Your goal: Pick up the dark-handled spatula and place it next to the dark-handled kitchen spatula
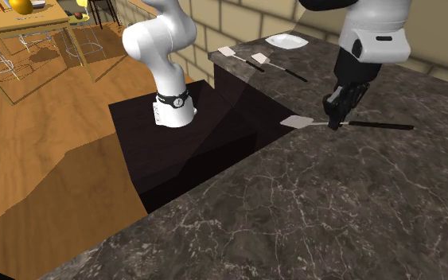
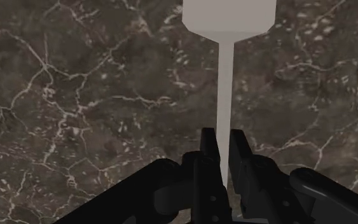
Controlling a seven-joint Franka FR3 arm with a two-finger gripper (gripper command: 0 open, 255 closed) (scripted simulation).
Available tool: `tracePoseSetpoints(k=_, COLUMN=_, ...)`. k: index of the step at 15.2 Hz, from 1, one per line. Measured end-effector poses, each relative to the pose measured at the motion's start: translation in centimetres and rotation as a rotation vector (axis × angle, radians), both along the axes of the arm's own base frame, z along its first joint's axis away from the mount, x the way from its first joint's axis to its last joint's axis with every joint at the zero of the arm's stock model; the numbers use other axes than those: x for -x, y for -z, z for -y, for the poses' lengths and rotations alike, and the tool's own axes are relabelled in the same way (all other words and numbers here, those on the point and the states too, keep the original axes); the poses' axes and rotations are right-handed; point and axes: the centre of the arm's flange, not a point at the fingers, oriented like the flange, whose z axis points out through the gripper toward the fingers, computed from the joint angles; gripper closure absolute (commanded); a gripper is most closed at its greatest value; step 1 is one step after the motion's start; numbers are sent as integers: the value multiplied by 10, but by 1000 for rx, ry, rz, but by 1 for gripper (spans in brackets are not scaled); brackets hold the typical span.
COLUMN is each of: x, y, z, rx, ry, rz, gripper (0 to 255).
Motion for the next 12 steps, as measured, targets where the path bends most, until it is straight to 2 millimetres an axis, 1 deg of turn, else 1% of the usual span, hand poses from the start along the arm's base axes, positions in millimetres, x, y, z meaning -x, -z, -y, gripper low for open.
tracePoseSetpoints(k=1, x=7, y=2, z=-10, rx=0, ry=0, rz=0, gripper=255)
tracePoseSetpoints(k=2, x=17, y=2, z=-17, rx=0, ry=0, rz=0, gripper=255)
tracePoseSetpoints(k=4, x=31, y=-2, z=-36, rx=0, ry=0, rz=0, gripper=255)
tracePoseSetpoints(k=6, x=50, y=3, z=-55, rx=0, ry=0, rz=0, gripper=255)
tracePoseSetpoints(k=8, x=71, y=3, z=-77, rx=0, ry=0, rz=0, gripper=255)
tracePoseSetpoints(k=12, x=107, y=2, z=-114, rx=0, ry=0, rz=0, gripper=255)
